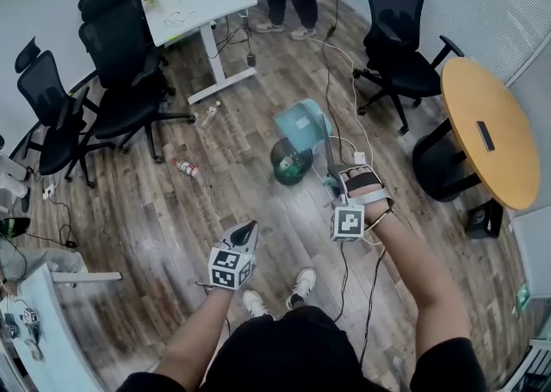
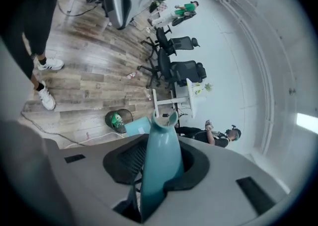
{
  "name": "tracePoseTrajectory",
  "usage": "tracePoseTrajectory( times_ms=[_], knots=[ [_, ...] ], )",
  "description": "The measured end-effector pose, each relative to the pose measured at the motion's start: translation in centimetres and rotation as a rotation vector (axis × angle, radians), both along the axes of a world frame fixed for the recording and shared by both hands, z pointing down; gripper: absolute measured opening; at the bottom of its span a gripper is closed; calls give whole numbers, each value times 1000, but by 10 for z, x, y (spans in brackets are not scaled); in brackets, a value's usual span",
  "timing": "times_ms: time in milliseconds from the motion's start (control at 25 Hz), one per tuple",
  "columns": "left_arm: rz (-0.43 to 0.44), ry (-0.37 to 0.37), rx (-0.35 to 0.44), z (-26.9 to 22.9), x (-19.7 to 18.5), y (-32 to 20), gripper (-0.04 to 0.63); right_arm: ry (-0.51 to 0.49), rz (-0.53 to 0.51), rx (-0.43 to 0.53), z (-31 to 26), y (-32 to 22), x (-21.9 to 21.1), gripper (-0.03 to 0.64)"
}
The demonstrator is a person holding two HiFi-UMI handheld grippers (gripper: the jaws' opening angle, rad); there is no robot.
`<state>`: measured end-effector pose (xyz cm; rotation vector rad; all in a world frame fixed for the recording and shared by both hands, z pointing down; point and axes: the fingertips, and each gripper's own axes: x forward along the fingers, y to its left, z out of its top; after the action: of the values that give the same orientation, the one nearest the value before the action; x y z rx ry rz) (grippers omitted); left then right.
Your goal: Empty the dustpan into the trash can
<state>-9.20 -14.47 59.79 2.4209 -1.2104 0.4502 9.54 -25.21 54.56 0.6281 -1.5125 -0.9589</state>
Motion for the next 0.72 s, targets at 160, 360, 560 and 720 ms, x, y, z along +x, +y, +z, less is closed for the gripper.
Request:
tracePoseTrajectory(
  times_ms=[160, 360, 560, 720],
  knots=[
    [8, 0, 10, -3, 3, -1, 23, -169, 118, 5, -18, 6, 7, 120],
    [17, 7, 22, -9, 8, 0, 23, -410, 339, -6, -39, 13, 31, 120],
    [27, 9, 27, -12, 12, 3, 23, -682, 598, -29, -52, 30, 71, 118],
    [39, 14, 32, -15, 16, 7, 23, -830, 751, -26, -56, 57, 100, 117]
  ],
)
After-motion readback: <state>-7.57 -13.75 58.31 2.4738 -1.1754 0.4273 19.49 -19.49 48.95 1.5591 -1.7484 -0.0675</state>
